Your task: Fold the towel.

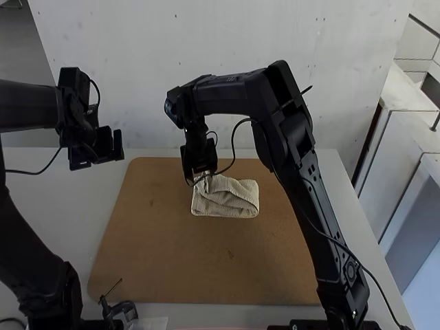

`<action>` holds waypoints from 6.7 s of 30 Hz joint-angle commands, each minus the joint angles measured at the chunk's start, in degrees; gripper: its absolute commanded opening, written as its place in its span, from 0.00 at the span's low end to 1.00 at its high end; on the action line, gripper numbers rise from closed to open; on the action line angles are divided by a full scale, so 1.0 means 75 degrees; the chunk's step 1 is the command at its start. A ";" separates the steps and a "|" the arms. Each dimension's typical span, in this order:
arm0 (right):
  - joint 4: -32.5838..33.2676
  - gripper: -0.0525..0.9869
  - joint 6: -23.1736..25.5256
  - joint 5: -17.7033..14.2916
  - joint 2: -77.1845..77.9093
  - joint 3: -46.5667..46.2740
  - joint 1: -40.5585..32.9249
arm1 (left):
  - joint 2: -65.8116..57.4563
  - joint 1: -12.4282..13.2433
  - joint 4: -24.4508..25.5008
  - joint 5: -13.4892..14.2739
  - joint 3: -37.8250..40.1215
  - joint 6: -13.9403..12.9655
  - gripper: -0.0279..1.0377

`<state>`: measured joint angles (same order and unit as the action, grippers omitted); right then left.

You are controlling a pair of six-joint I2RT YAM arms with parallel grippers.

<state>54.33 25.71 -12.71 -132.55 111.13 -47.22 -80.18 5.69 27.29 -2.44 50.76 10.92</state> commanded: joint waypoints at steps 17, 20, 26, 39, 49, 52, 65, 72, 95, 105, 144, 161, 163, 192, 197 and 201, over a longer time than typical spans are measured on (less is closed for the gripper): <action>-0.0704 0.06 0.0028 -0.0227 0.0775 -0.1177 0.0367 | 0.0085 0.0085 -0.0123 -0.0120 -0.0065 -0.0131 0.96; -0.0904 0.06 0.0005 -0.0251 0.0716 -0.1341 0.0249 | 0.0062 0.0120 -0.0146 -0.0120 -0.0065 -0.0131 0.96; -0.1056 0.06 -0.0054 -0.0262 0.0494 -0.1458 0.0144 | 0.0050 0.0155 -0.0170 -0.0144 -0.0077 -0.0131 0.96; -0.1220 0.06 -0.0171 -0.0368 0.0037 -0.1329 -0.0032 | 0.0062 0.0448 -0.0252 -0.0343 -0.0077 -0.0272 0.96; -0.1208 0.06 -0.0159 -0.0368 -0.0221 -0.0802 -0.0454 | 0.0015 0.0448 -0.0381 -0.0343 -0.0077 -0.0272 0.95; -0.1009 0.06 -0.0159 -0.0368 -0.0409 -0.0497 -0.0559 | -0.0008 0.0448 -0.0392 -0.0343 -0.0077 -0.0272 0.95; -0.0739 0.07 -0.0159 -0.0415 -0.0491 -0.0028 -0.0477 | -0.0184 0.0542 -0.0428 -0.0343 -0.0077 -0.0378 0.95; -0.0353 0.21 -0.0124 -0.0684 0.0131 0.0276 -0.0184 | -0.0184 0.0530 -0.0463 -0.0355 -0.0065 -0.0378 0.95; -0.2087 0.97 -0.0159 -0.0684 0.2638 -0.2864 0.2183 | -0.0184 0.0049 -0.0592 -0.0366 -0.0218 -0.0319 0.95; -0.3892 0.97 -0.0815 -0.0005 0.4818 -0.5548 0.3988 | 0.0214 -0.0349 -0.0638 -0.0214 -0.0534 -0.0190 0.95; -0.6458 0.97 -0.1929 0.2925 1.4240 -1.1677 0.6882 | 0.4269 -0.0572 -0.0720 -0.0390 -0.2034 0.0044 0.95; -0.6400 0.97 -0.2128 0.3652 1.7603 -1.3060 0.6765 | 0.6285 -0.0490 -0.0720 -0.0402 -0.2913 0.0056 0.94; -0.6423 0.97 -0.2163 0.3652 1.7603 -1.3060 0.6765 | 0.6625 -0.0490 -0.0720 -0.0413 -0.2983 0.0056 0.94; -0.5790 0.97 -0.2550 0.3242 1.7533 -1.2872 0.6800 | 1.0679 -0.0607 0.0135 -0.0390 -0.4507 -0.0846 0.94; -0.5825 0.97 -0.2737 0.3019 1.7533 -1.3142 0.6800 | 1.0738 -0.0654 -0.0369 0.0044 -0.4612 -0.1163 0.94; -0.6107 0.97 -0.2948 0.2714 1.7533 -1.3505 0.6800 | 1.0668 -0.0665 -0.1224 0.0161 -0.4905 -0.1104 0.94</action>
<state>9.54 5.65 10.48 -1.17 11.66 3.66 -0.14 1.08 20.27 -3.09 15.35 3.75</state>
